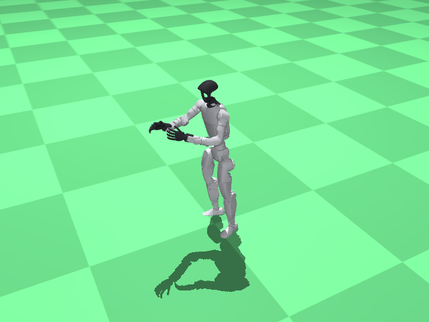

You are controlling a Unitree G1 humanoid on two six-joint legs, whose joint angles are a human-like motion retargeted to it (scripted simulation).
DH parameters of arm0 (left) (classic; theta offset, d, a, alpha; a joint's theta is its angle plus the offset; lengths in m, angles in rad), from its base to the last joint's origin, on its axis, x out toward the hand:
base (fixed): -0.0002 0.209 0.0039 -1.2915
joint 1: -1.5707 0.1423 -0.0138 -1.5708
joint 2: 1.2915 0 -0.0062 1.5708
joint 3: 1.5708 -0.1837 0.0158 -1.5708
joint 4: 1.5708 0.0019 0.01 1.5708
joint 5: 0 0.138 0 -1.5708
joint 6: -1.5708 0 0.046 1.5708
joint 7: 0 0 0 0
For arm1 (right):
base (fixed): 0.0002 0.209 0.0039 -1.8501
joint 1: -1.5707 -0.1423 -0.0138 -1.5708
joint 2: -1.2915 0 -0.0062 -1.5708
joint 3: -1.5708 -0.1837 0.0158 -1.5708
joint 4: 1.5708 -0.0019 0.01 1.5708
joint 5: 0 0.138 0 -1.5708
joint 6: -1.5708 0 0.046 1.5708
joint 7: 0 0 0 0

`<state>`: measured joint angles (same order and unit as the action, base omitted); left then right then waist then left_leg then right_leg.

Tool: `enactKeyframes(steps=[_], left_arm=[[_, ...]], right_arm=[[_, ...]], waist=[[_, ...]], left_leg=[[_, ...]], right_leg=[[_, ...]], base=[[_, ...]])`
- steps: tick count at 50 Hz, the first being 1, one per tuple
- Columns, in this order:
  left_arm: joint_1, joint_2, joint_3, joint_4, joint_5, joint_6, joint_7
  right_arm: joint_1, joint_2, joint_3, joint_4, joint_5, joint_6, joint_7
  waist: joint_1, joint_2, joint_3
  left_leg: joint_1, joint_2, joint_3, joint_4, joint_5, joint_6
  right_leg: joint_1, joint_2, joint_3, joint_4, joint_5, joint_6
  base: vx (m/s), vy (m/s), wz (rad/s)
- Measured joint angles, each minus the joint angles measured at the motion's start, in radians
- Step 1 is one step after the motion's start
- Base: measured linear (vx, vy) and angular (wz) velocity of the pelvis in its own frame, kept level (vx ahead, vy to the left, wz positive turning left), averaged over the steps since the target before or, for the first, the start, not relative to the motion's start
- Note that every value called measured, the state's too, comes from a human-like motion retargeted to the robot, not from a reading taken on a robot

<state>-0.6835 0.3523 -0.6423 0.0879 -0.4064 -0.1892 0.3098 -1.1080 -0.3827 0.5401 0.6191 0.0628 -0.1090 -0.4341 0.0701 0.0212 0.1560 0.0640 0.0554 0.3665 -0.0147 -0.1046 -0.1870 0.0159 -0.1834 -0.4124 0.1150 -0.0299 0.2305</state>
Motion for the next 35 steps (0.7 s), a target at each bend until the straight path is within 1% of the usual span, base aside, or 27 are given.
enactKeyframes(steps=[2, 5, 8, 10, 13, 15, 17, 19, 20, 21, 23, 25, 27, 29, 30, 32, 35], left_arm=[[-0.024, 0.013, 0.089, -0.116, 0.051, -0.037, 0.052], [-0.199, 0.045, 0.245, -0.286, 0.179, -0.033, 0.100], [-0.478, 0.084, 0.333, -0.398, 0.356, 0.003, 0.292], [-0.640, 0.104, 0.374, -0.448, 0.473, 0.048, 0.411], [-0.732, 0.062, 0.390, -0.480, 0.550, 0.083, 0.492], [-0.686, -0.009, 0.369, -0.471, 0.524, 0.069, 0.468], [-0.534, -0.081, 0.315, -0.402, 0.416, 0.029, 0.353], [-0.347, -0.123, 0.226, -0.257, 0.273, 0.005, 0.208], [-0.262, -0.123, 0.176, -0.163, 0.196, 0.008, 0.148], [-0.201, -0.121, 0.122, -0.065, 0.124, 0.030, 0.094], [-0.104, -0.117, 0.048, 0.073, 0.020, 0.055, 0.019], [-0.048, -0.105, 0.048, 0.051, 0.007, 0.025, 0.031], [-0.075, -0.085, 0.124, -0.086, 0.081, -0.011, 0.056], [-0.187, -0.056, 0.214, -0.215, 0.180, -0.012, 0.080], [-0.263, -0.039, 0.255, -0.270, 0.232, -0.008, 0.107], [-0.455, -0.012, 0.308, -0.352, 0.353, 0.020, 0.231], [-0.694, 0.019, 0.369, -0.433, 0.523, 0.085, 0.407]], right_arm=[[0.018, -0.008, -0.006, -0.004, -0.008, -0.003, 0.013], [0.046, -0.010, -0.022, 0.014, -0.025, 0.017, 0.071], [0.044, -0.006, -0.035, 0.034, -0.033, 0.026, 0.098], [0.046, -0.001, -0.049, 0.032, -0.044, 0.026, 0.098], [0.044, 0.009, -0.055, 0.031, -0.053, 0.025, 0.080], [0.026, 0.006, -0.052, 0.039, -0.045, 0.027, 0.070], [0.013, 0.006, -0.045, 0.047, -0.024, 0.025, 0.070], [0.006, 0.007, -0.040, 0.049, -0.012, 0.022, 0.059], [0.005, 0.007, -0.042, 0.047, 0.000, 0.020, 0.043], [0.004, 0.006, -0.040, 0.044, 0.010, 0.023, 0.031], [0.005, 0.001, -0.038, 0.035, 0.021, 0.026, 0.014], [0.017, -0.008, -0.035, 0.025, 0.017, 0.015, 0.003], [0.039, -0.014, -0.039, 0.027, 0.008, 0.009, 0.027], [0.061, -0.014, -0.047, 0.044, -0.003, 0.019, 0.066], [0.070, -0.013, -0.049, 0.056, -0.009, 0.025, 0.083], [0.067, -0.009, -0.053, 0.074, -0.018, 0.033, 0.100], [0.073, 0.000, -0.071, 0.070, -0.033, 0.034, 0.105]], waist=[[0.009, 0.002, -0.006], [0.024, 0.006, -0.024], [0.027, 0.014, -0.031], [0.026, 0.017, -0.033], [0.023, 0.017, -0.032], [0.024, 0.020, -0.019], [0.023, 0.024, -0.012], [0.019, 0.026, -0.007], [0.016, 0.028, -0.004], [0.012, 0.028, -0.001], [0.006, 0.028, 0.003], [0.006, 0.028, 0.002], [0.012, 0.028, -0.009], [0.021, 0.028, -0.024], [0.026, 0.029, -0.033], [0.029, 0.030, -0.038], [0.030, 0.029, -0.044]], left_leg=[[-0.002, 0.001, -0.002, 0.000, 0.001, -0.004], [-0.004, 0.003, -0.007, 0.000, 0.001, -0.010], [-0.006, 0.004, -0.016, -0.002, 0.004, -0.013], [-0.007, 0.004, -0.023, -0.004, 0.006, -0.015], [-0.007, 0.003, -0.034, -0.005, 0.007, -0.019], [-0.006, 0.001, -0.042, -0.006, 0.009, -0.020], [-0.004, -0.002, -0.049, -0.007, 0.011, -0.019], [-0.004, -0.006, -0.057, -0.009, 0.013, -0.016], [-0.003, -0.009, -0.060, -0.011, 0.015, -0.014], [-0.003, -0.011, -0.063, -0.012, 0.016, -0.012], [-0.003, -0.014, -0.068, -0.015, 0.019, -0.010], [-0.003, -0.015, -0.072, -0.015, 0.019, -0.011], [-0.004, -0.014, -0.074, -0.013, 0.017, -0.015], [-0.004, -0.012, -0.076, -0.011, 0.015, -0.019], [-0.004, -0.011, -0.077, -0.011, 0.014, -0.021], [-0.004, -0.009, -0.079, -0.010, 0.013, -0.023], [-0.004, -0.007, -0.081, -0.011, 0.012, -0.024]], right_leg=[[0.000, 0.001, -0.002, -0.002, 0.001, -0.002], [0.003, 0.003, -0.008, -0.006, 0.002, -0.003], [0.006, 0.005, -0.017, -0.006, 0.002, -0.007], [0.008, 0.005, -0.024, -0.005, 0.001, -0.010], [0.012, 0.003, -0.034, -0.003, -0.002, -0.012], [0.015, -0.001, -0.041, 0.004, -0.006, -0.014], [0.018, -0.005, -0.047, 0.010, -0.009, -0.014], [0.019, -0.011, -0.054, 0.017, -0.013, -0.014], [0.020, -0.014, -0.058, 0.020, -0.016, -0.013], [0.020, -0.016, -0.061, 0.023, -0.018, -0.013], [0.020, -0.021, -0.067, 0.028, -0.021, -0.014], [0.021, -0.022, -0.070, 0.031, -0.023, -0.016], [0.022, -0.021, -0.072, 0.031, -0.023, -0.017], [0.025, -0.019, -0.075, 0.028, -0.022, -0.017], [0.027, -0.018, -0.076, 0.026, -0.022, -0.017], [0.029, -0.016, -0.077, 0.024, -0.021, -0.019], [0.033, -0.012, -0.079, 0.018, -0.020, -0.023]], base=[[0.00, 0.00, 0.00], [0.00, 0.00, 0.00], [0.00, 0.00, 0.00], [0.00, 0.00, 0.00], [0.00, 0.01, 0.19], [-0.01, 0.01, 0.21], [-0.01, 0.01, 0.20], [-0.01, 0.02, 0.19], [0.00, 0.01, 0.18], [0.00, 0.00, 0.00], [0.00, 0.00, 0.00], [0.00, 0.00, 0.00], [0.00, 0.00, 0.00], [0.00, 0.00, 0.00], [0.00, 0.00, 0.00], [0.00, 0.00, 0.00], [0.00, 0.00, 0.00]])
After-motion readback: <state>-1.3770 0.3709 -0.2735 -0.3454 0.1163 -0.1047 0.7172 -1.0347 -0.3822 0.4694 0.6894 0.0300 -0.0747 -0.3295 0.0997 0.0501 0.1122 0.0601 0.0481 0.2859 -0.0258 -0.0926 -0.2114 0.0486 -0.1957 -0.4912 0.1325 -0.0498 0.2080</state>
